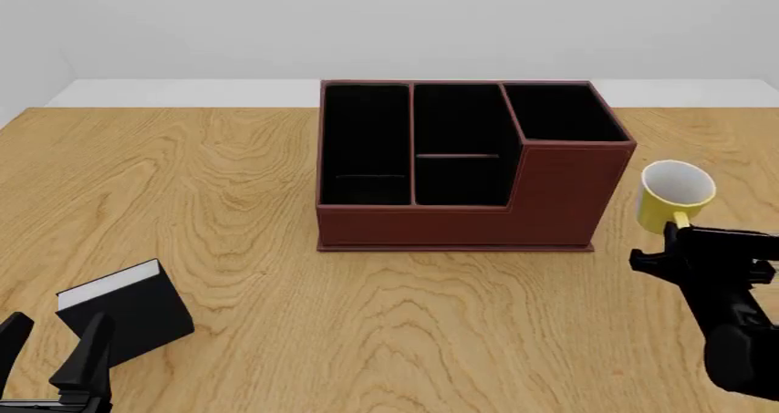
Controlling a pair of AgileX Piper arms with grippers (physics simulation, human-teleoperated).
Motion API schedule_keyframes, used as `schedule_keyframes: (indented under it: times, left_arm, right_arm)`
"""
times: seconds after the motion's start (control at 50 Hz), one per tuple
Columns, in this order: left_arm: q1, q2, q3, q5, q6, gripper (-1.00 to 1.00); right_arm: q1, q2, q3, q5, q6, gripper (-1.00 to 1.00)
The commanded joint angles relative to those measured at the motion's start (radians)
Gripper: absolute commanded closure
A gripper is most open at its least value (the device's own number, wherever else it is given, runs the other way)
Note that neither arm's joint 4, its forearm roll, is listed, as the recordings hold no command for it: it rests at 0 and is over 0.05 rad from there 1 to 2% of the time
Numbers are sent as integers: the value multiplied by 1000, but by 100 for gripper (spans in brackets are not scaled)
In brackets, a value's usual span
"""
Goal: Pick up the yellow and white mug and place it to the right of the caddy.
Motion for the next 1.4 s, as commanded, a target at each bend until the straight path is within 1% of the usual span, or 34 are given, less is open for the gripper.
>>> schedule_keyframes:
  times: [0.02, 0.12, 0.26, 0.38, 0.54, 0.74, 0.92, 1.22, 1.4]
  left_arm:
    - [0, 0, 0, 0, 0, -100]
    - [0, 0, 0, 0, 0, -100]
    - [0, 0, 0, 0, 0, -100]
    - [0, 0, 0, 0, 0, -100]
    - [0, 0, 0, 0, 0, -100]
    - [0, 0, 0, 0, 0, -100]
    - [0, 0, 0, 0, 0, -100]
    - [0, 0, 0, 0, 0, -100]
    - [0, 0, 0, 0, 0, -100]
  right_arm:
    - [2, 69, -38, -27, 14, 100]
    - [2, 91, -58, -25, 17, 100]
    - [8, 147, -75, -54, 16, 100]
    - [9, 164, -98, -47, 13, 100]
    - [12, 214, -92, -87, 14, 100]
    - [7, 243, -113, -85, 18, 100]
    - [3, 302, -123, -116, 14, 100]
    - [-5, 374, -147, -141, 11, 100]
    - [-5, 391, -149, -147, 8, 100]
